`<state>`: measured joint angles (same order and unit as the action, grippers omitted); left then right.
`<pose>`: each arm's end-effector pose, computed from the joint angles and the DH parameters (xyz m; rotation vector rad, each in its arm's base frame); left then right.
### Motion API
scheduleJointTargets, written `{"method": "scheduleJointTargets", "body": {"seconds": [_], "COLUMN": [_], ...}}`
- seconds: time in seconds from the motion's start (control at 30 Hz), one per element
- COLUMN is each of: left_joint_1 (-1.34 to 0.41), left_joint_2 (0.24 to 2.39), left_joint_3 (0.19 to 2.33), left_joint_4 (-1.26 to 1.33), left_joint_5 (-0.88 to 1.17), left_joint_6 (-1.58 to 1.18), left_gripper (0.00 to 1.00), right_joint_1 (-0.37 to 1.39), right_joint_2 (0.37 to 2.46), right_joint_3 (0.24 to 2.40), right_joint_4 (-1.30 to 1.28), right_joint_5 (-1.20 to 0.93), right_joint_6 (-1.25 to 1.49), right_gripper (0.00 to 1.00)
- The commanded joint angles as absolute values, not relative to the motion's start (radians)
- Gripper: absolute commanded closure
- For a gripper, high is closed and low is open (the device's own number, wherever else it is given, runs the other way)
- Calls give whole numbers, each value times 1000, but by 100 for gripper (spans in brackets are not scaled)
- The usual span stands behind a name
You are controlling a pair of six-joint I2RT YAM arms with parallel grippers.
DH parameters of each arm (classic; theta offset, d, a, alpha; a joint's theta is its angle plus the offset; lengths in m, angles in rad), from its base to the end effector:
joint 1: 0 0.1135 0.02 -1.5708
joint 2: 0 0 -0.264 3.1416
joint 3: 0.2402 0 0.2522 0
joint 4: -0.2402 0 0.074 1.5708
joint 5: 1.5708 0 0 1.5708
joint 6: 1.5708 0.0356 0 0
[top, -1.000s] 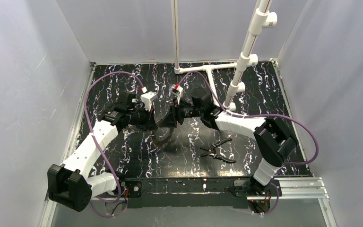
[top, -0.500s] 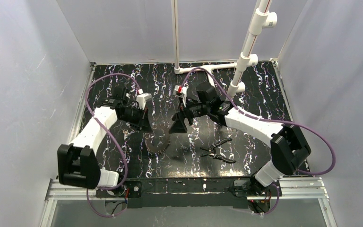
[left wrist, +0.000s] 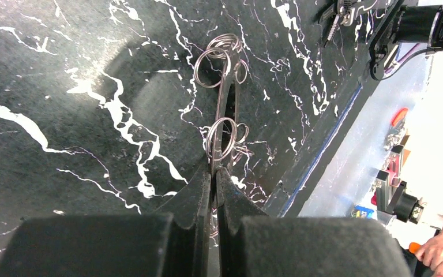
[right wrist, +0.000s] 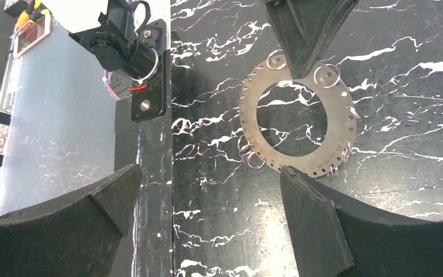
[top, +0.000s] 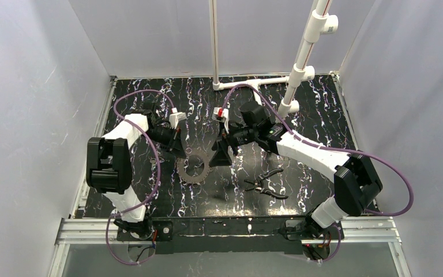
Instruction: Remove the keys from the keyring
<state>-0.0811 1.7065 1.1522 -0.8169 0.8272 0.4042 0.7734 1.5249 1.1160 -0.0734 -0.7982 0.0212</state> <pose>0.3119 -0.0516 0.2010 0.7388 2.5072 -1.0892 0.2284 0.2586 0.2890 -1.2582 1.7403 1.2965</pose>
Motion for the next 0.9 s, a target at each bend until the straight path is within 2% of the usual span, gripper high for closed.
{"method": "scheduleJointTargets", "body": {"seconds": [0.0, 0.2, 0.27, 0.53, 0.7, 0.8, 0.87], "left_joint_1": [-69, -62, -60, -60, -60, -60, -60], "left_joint_2": [1733, 1793, 1800, 1801, 1727, 1664, 1614], "left_joint_3": [1170, 1173, 1179, 1218, 1233, 1241, 1245], "left_joint_4": [-772, -696, -676, -675, -712, -741, -765], "left_joint_5": [729, 620, 595, 533, 526, 523, 520], "left_joint_6": [488, 495, 487, 477, 471, 461, 456], "left_gripper": [100, 100, 96, 52, 17, 2, 2], "right_joint_1": [769, 769, 770, 770, 770, 770, 770], "right_joint_2": [1501, 1504, 1499, 1442, 1377, 1338, 1304], "right_joint_3": [1126, 1133, 1137, 1144, 1121, 1111, 1104], "right_joint_4": [-76, -136, -193, -415, -480, -514, -533], "right_joint_5": [-841, -863, -864, -791, -724, -686, -666], "right_joint_6": [2, -67, -115, -313, -388, -409, -425], "right_gripper": [2, 2, 2, 2, 2, 2, 2]}}
